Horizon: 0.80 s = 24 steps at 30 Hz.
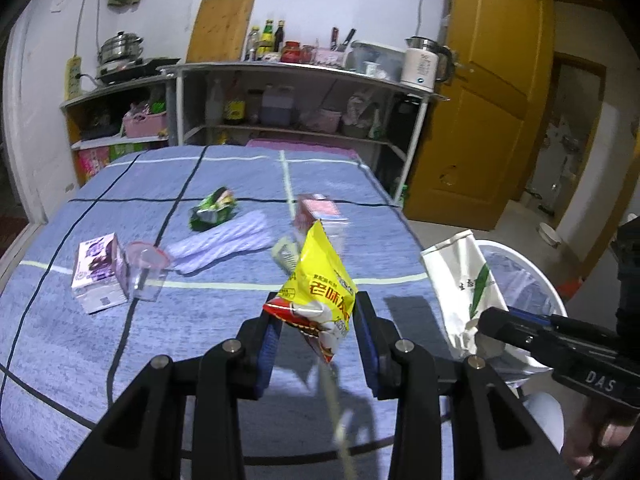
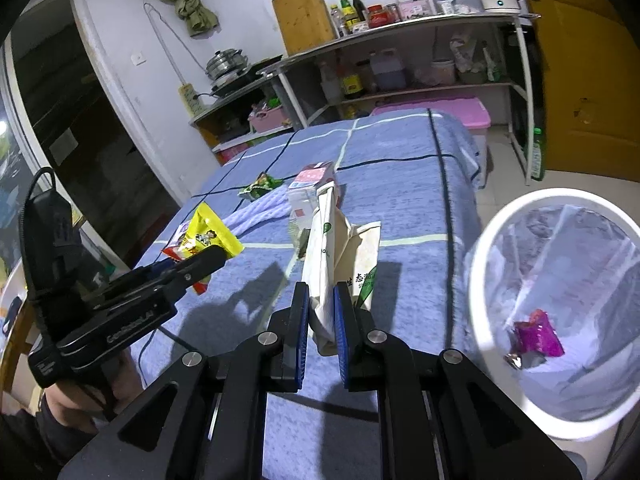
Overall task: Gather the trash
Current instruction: 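Carry the white paper bag and yellow bag over the bin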
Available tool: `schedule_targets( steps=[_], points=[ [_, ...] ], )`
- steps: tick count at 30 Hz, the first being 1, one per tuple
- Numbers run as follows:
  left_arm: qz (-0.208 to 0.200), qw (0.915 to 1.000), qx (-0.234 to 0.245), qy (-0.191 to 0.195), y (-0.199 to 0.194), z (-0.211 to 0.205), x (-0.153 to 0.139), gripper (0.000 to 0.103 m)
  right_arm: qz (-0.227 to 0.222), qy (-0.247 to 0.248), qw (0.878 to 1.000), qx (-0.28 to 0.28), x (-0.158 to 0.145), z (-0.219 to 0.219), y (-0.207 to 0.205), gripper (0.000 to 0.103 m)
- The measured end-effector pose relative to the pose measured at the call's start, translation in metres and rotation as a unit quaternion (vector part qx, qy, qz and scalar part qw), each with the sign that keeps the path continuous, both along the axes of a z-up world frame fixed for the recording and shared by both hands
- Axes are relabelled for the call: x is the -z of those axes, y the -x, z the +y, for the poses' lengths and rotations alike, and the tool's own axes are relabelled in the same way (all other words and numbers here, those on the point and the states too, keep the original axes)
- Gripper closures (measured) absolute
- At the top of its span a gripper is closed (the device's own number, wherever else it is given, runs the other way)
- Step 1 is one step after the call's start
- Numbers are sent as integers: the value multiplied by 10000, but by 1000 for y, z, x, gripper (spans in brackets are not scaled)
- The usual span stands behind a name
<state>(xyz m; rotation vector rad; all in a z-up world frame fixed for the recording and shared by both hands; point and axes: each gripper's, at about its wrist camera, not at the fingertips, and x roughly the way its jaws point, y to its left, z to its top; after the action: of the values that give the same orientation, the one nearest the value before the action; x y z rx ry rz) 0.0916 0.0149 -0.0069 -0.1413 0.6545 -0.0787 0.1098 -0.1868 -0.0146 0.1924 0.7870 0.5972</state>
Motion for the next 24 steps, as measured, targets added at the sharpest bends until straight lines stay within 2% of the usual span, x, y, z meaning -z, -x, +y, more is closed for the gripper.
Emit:
schedule_targets(
  steps=[15, 24],
  points=[
    [-74, 9979, 637, 7, -8, -58, -11, 65, -55, -14, 9981, 609, -5, -60, 14, 90],
    [17, 9924, 1212, 199, -20, -97, -7, 65, 36, 53, 9936, 1130, -1, -102, 16, 90]
  ],
)
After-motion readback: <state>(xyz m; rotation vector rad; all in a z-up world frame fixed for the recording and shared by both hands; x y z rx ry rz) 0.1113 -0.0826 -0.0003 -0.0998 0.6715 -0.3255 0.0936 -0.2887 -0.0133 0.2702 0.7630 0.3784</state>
